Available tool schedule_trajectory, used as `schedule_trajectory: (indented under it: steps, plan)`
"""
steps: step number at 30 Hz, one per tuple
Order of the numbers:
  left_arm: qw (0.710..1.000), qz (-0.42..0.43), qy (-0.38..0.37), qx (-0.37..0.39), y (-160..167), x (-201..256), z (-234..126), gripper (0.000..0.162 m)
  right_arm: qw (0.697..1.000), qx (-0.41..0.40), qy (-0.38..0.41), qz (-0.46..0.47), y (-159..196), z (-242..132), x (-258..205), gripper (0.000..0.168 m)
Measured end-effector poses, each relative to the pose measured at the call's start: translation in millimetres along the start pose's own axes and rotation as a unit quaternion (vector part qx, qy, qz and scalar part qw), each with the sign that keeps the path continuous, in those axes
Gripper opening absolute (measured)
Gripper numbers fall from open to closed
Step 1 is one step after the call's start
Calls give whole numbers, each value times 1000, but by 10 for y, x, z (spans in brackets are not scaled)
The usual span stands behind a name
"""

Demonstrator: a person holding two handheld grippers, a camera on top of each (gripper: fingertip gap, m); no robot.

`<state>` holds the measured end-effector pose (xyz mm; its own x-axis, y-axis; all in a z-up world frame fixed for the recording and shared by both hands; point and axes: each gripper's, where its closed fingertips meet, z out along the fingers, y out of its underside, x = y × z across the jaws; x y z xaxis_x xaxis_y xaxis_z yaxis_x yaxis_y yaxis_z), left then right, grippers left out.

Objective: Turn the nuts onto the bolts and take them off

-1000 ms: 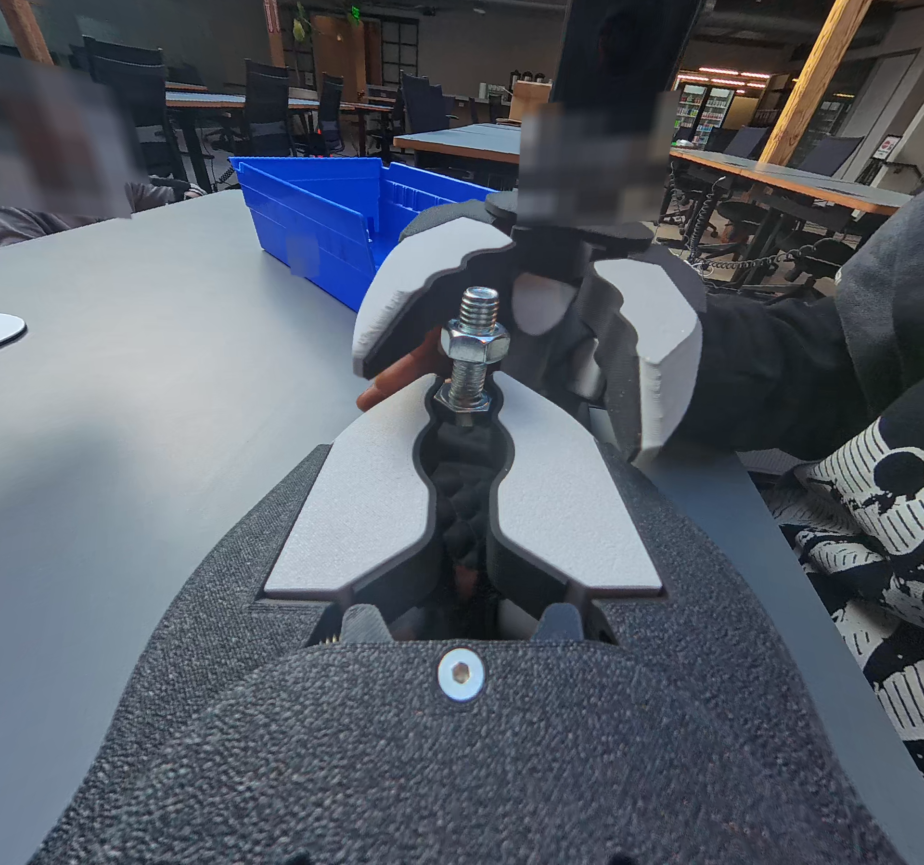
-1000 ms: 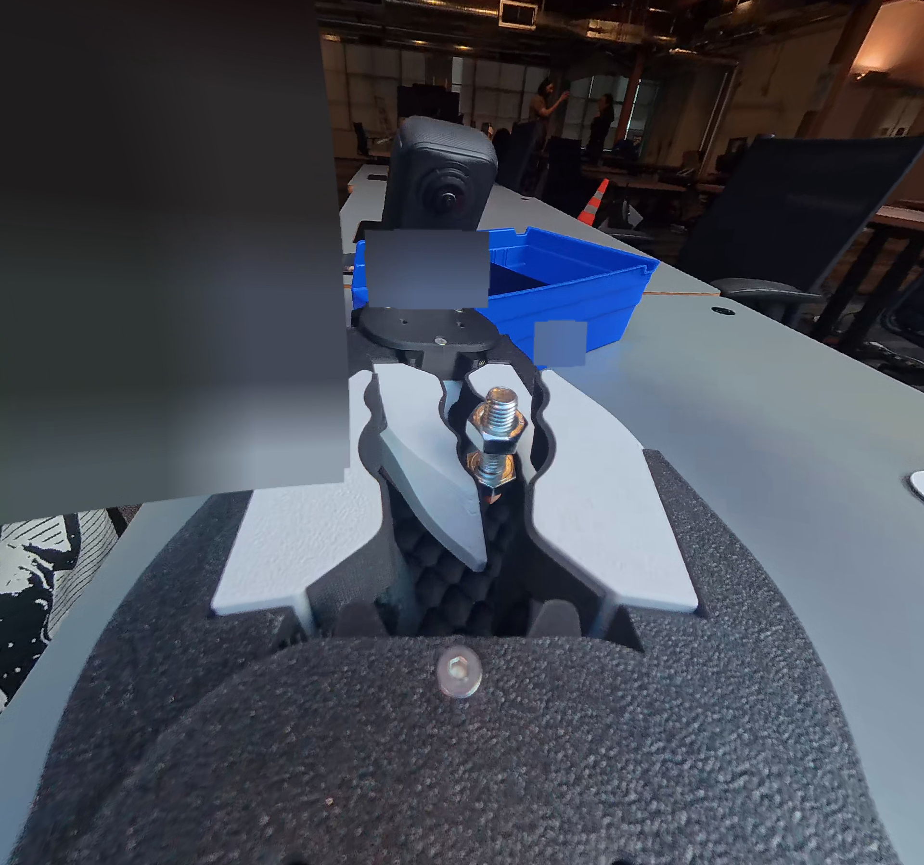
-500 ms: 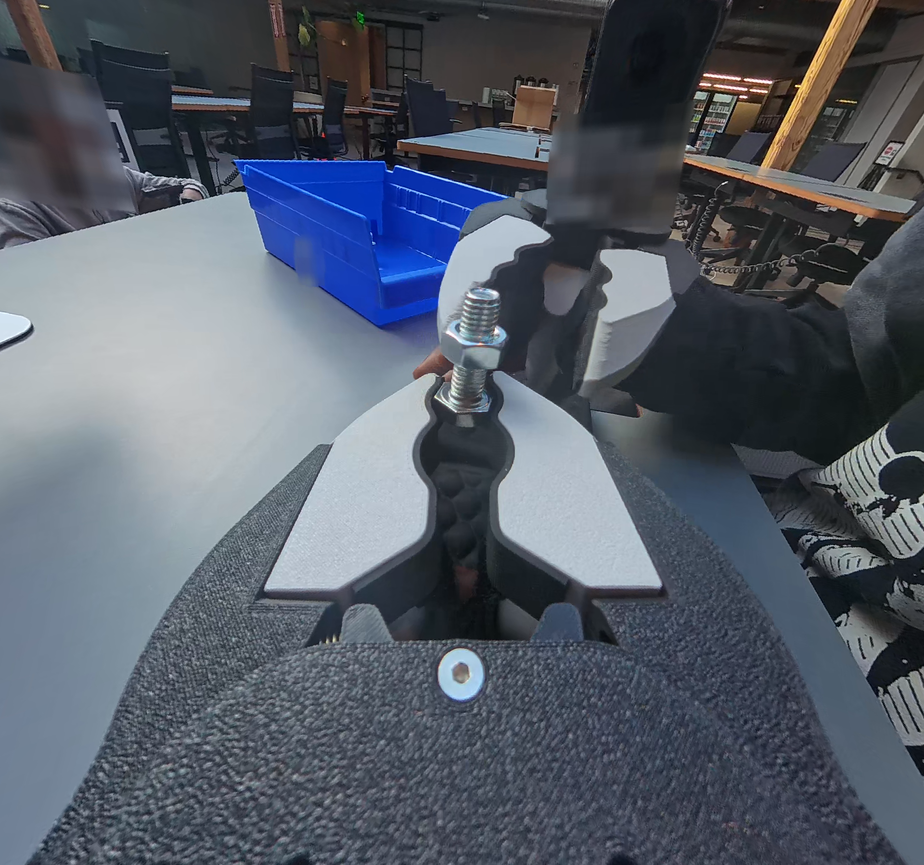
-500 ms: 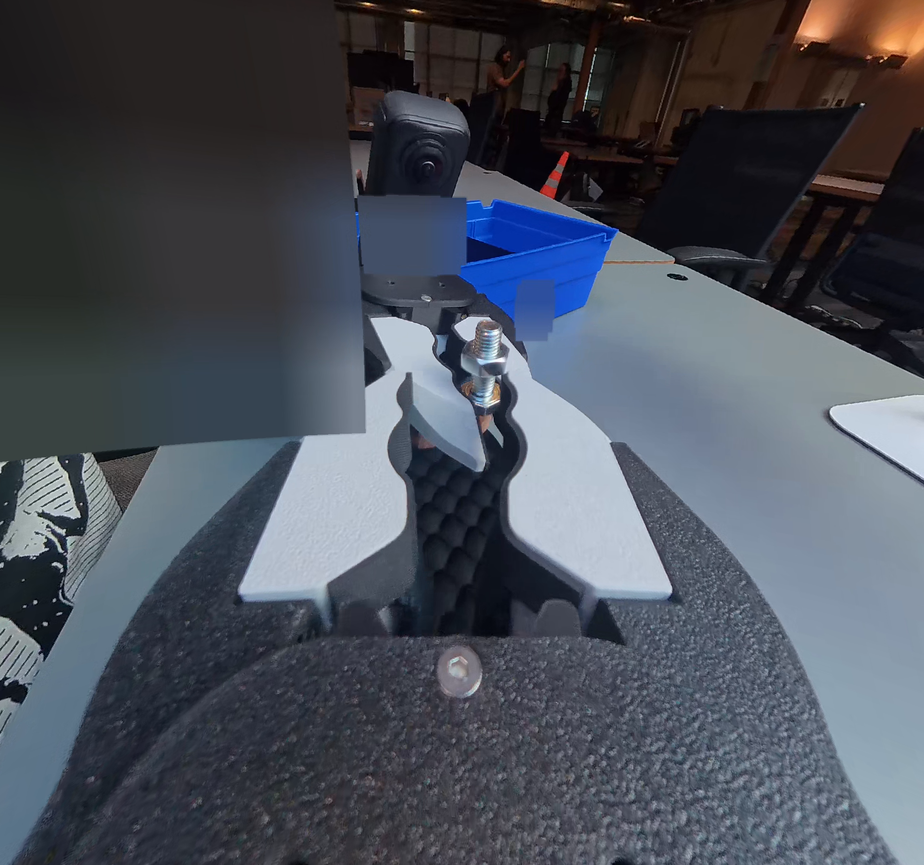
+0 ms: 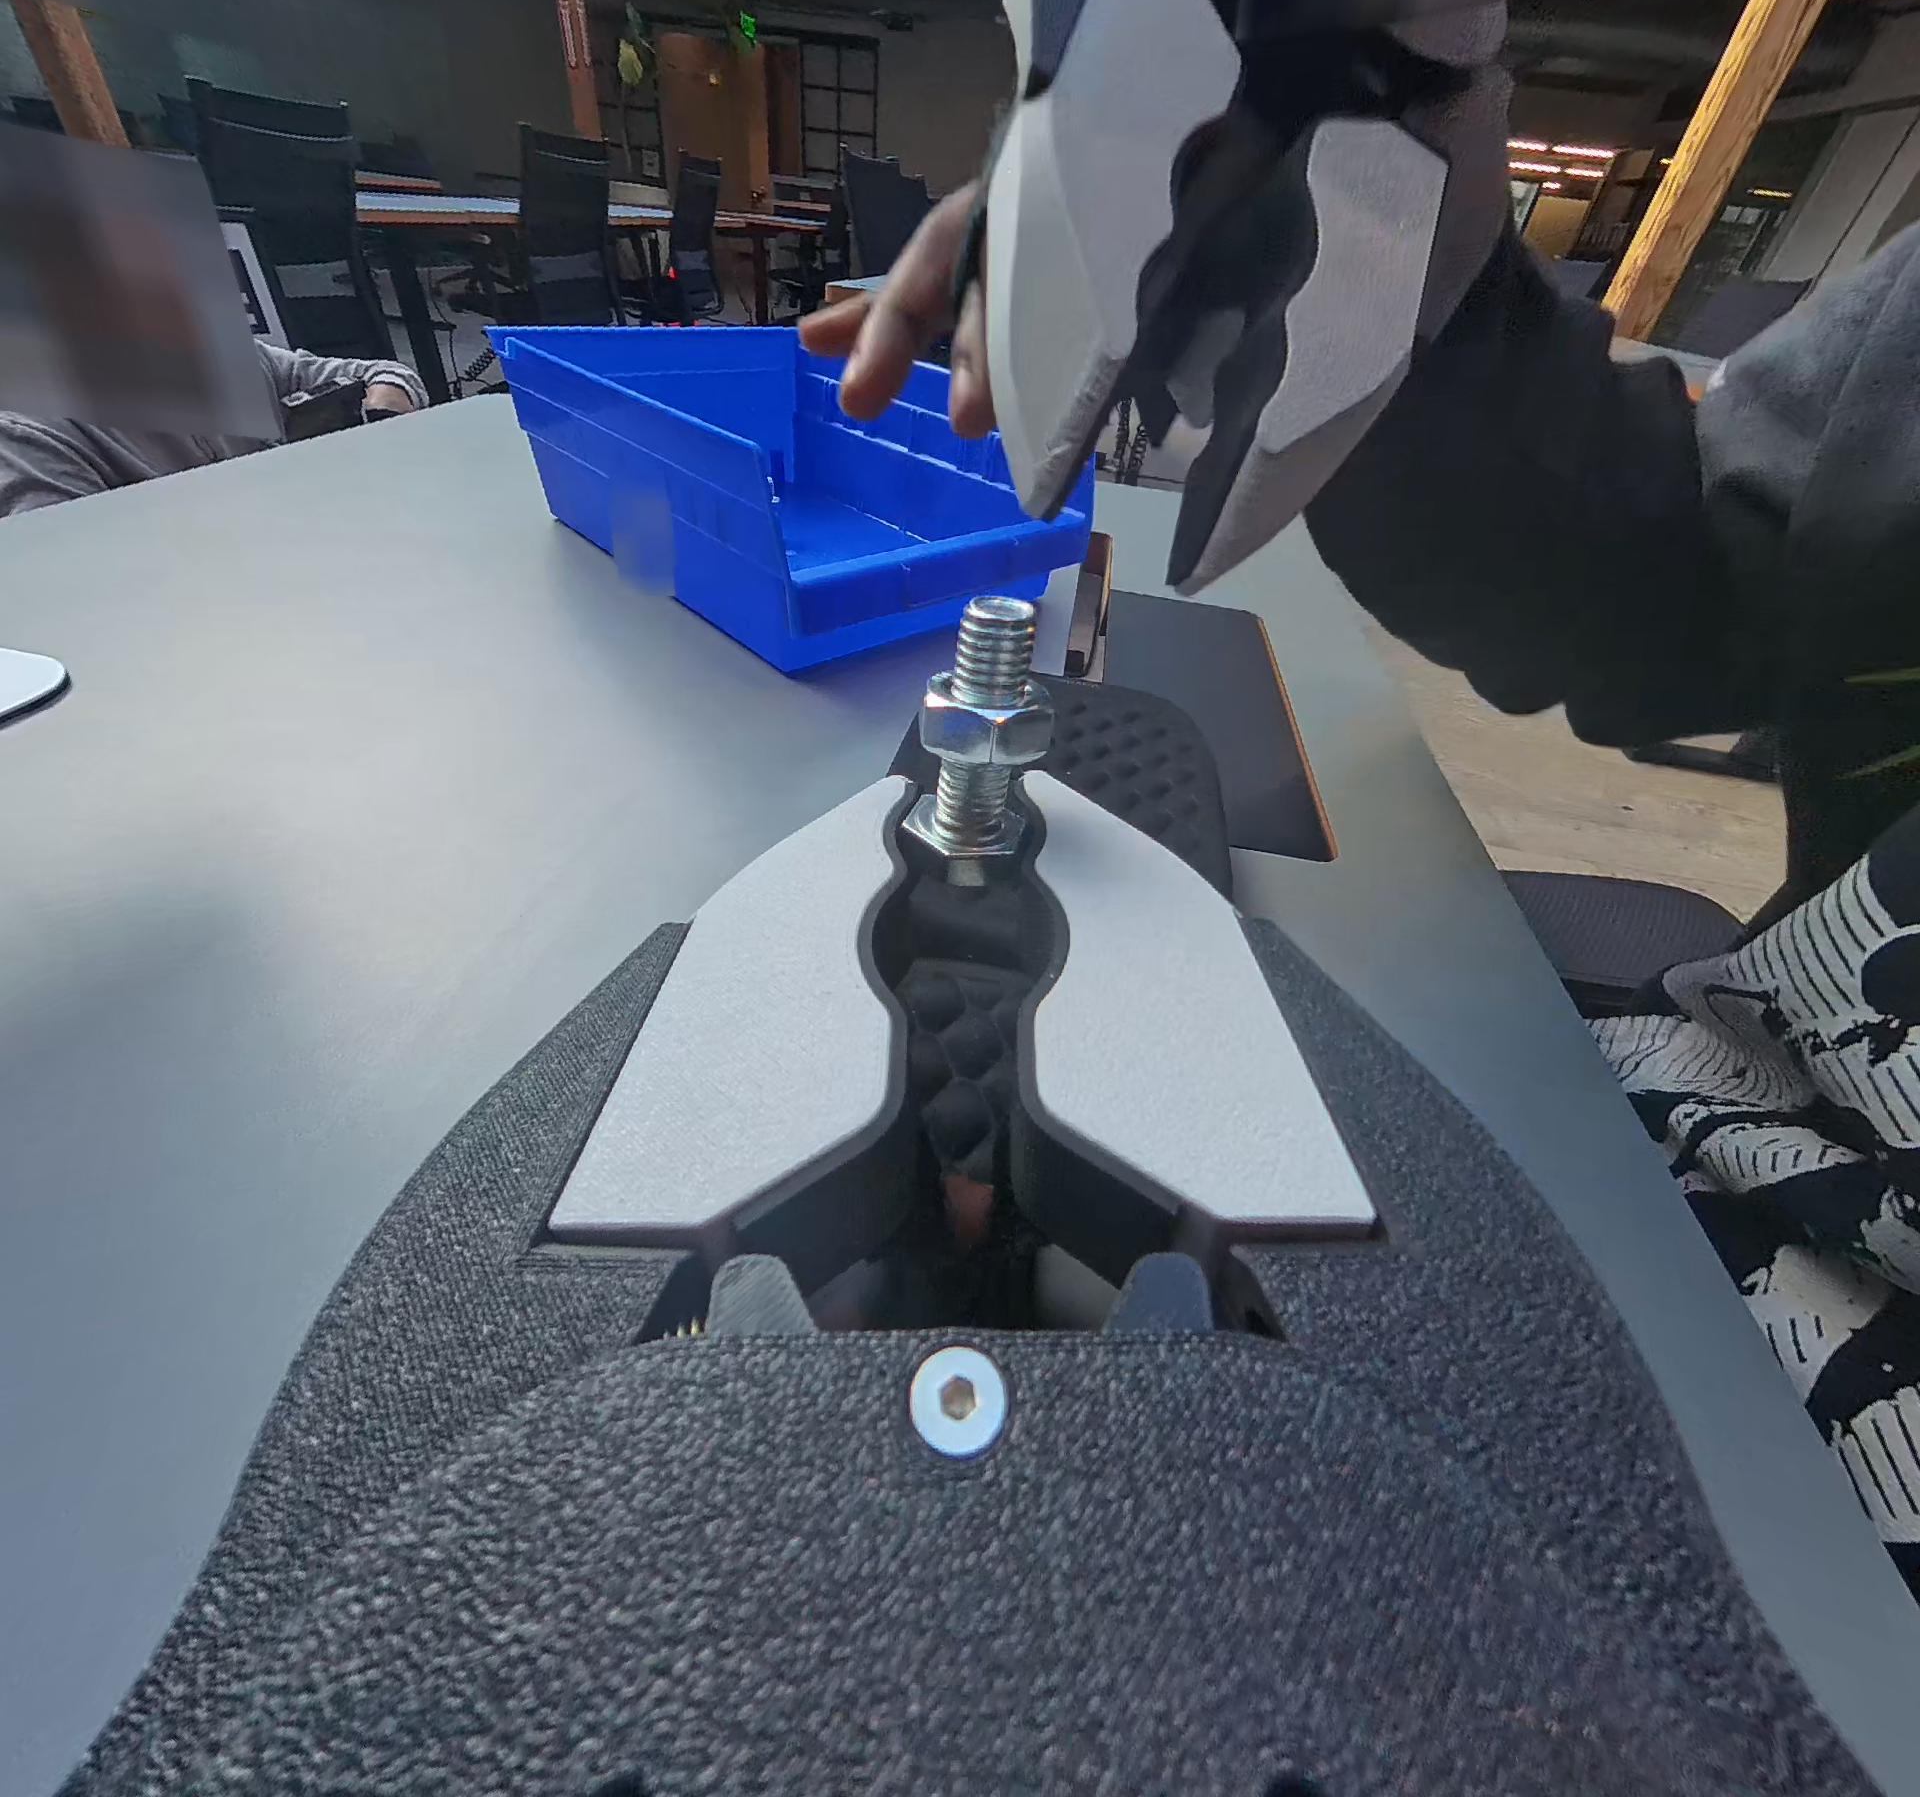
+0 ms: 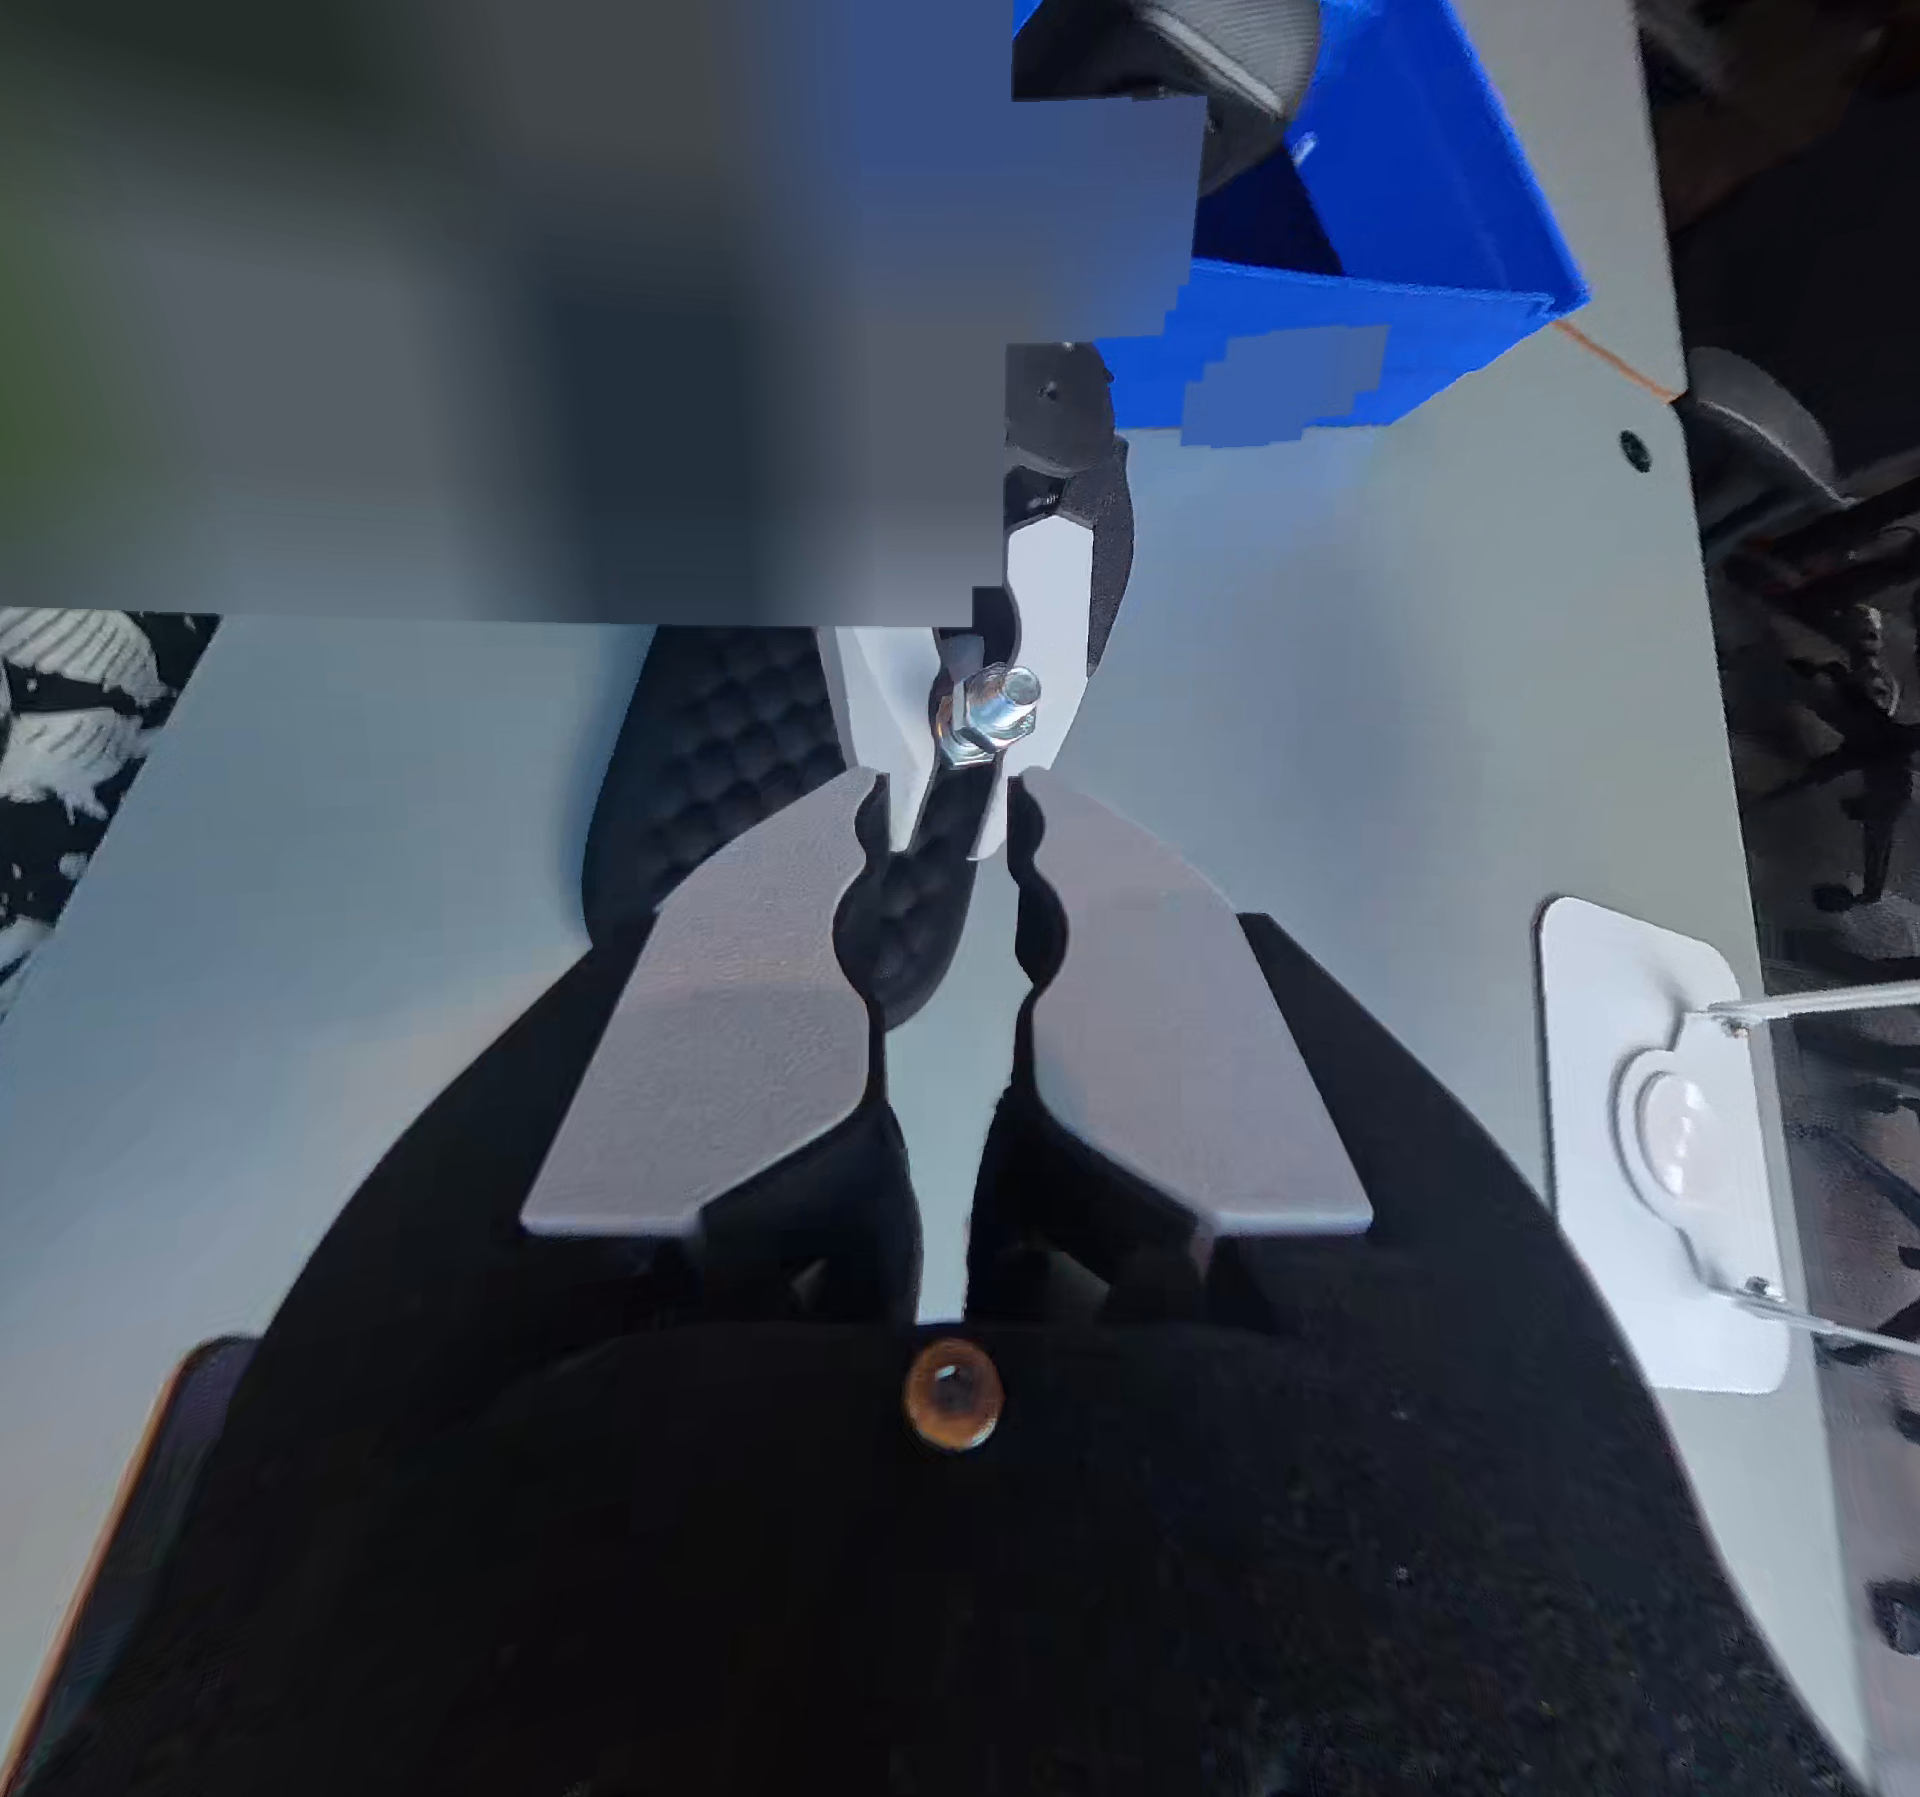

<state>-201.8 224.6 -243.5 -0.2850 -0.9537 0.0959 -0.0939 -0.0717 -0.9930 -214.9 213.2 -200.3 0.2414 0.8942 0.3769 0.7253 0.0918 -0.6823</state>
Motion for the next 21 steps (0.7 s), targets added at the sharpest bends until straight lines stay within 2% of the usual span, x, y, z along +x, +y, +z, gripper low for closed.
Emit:
schedule_trajectory:
  steps: [3, 9, 15, 21]
  plan:
    - [1000, 1, 0, -2, 6, 2, 4, 15, 996, -62, -48, -51, -67, 35, 122, 21]
    - [1000, 2, 0, -2, 8, 1, 5, 15, 976, -133, -137, -105, -92, 184, 142, 20]
    - [1000, 2, 1, -2, 7, 3, 4, 15, 967, -154, -170, -114, -57, 288, 94, 10]
    - [1000, 4, 6, -2, 3, 17, 12, 18, 968, -149, -170, -107, -48, 256, 86, 9]
